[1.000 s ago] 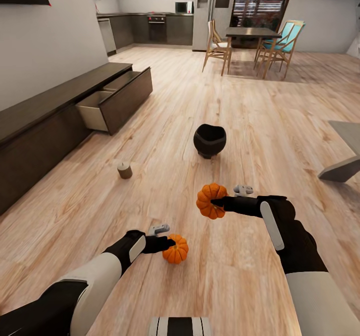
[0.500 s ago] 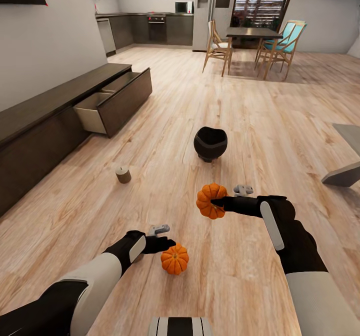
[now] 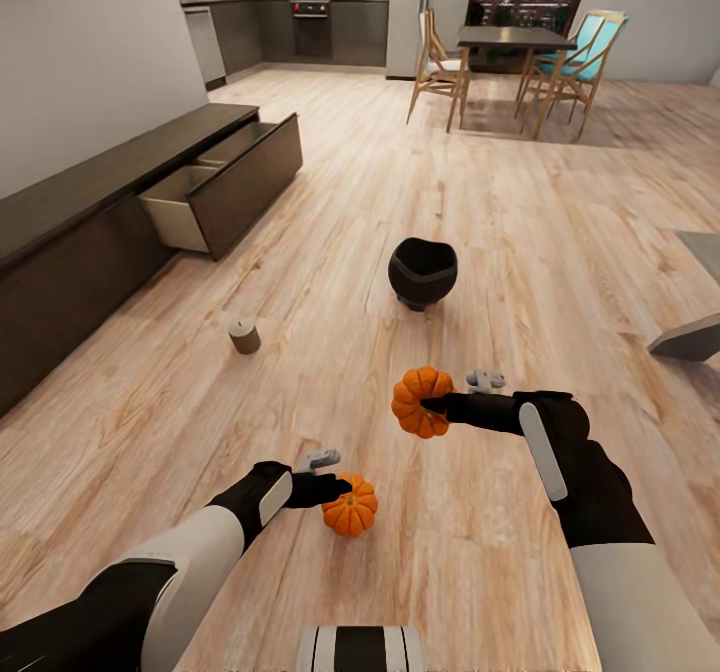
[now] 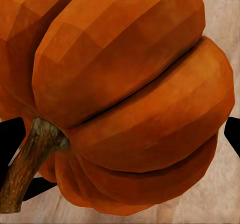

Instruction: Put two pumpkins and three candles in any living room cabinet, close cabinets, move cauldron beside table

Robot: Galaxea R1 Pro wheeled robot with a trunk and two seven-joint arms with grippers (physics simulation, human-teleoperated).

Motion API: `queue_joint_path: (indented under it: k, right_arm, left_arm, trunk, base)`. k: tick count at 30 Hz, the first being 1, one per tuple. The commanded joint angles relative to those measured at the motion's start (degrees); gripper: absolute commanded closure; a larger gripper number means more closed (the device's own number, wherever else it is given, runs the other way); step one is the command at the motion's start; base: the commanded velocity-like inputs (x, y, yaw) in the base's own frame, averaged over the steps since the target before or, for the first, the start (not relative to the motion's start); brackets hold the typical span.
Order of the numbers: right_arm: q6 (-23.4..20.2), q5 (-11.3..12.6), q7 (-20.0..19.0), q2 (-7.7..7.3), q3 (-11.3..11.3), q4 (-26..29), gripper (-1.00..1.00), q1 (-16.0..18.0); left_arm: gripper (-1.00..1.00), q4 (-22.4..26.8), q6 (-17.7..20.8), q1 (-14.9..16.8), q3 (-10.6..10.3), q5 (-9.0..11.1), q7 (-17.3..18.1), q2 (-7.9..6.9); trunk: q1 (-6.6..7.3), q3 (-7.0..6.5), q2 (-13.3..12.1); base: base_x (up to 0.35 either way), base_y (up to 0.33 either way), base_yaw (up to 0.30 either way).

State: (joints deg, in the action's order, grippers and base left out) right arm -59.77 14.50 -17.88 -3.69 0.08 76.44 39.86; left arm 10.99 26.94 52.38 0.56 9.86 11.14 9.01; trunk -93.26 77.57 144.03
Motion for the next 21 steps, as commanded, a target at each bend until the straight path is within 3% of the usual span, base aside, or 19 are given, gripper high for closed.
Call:
queue_joint_path:
  k: [1,6,15,21]
  right_arm:
    - [-0.2,0.1,-0.1,-0.02,0.0,0.0,1.0,0.0]
    - [-0.2,0.1,-0.1,0.0,0.0,0.0,1.0,0.0]
    - [-0.2,0.1,-0.1,0.46,0.0,0.0,1.0,0.0]
    - [-0.2,0.1,-0.1,0.68,0.0,0.0,1.0,0.0]
  left_arm:
    - [-1.0,0.1,0.4,0.0,0.1,0.4,0.0,-0.01]
    - [-1.0,0.1,0.3,0.0,0.1,0.4,-0.1,-0.04]
    - [-1.0,-0.2,-2.3,0.0,0.1,0.4,-0.1,-0.04]
    - [-1.0,-0.9,-2.6,0.0,0.1,0.4,-0.1,-0.04]
  trunk:
    - [-0.01,0.27,0.0]
    - [-0.14,1.37,0.1]
    - [-0.14,1.37,0.1]
    - [-0.14,1.37,0.1]
  base:
    - [0.0,0.0,0.0]
    - [0.0,0.0,0.0]
    - [0.007,0.0,0.0]
    - [0.198,0.0,0.0]
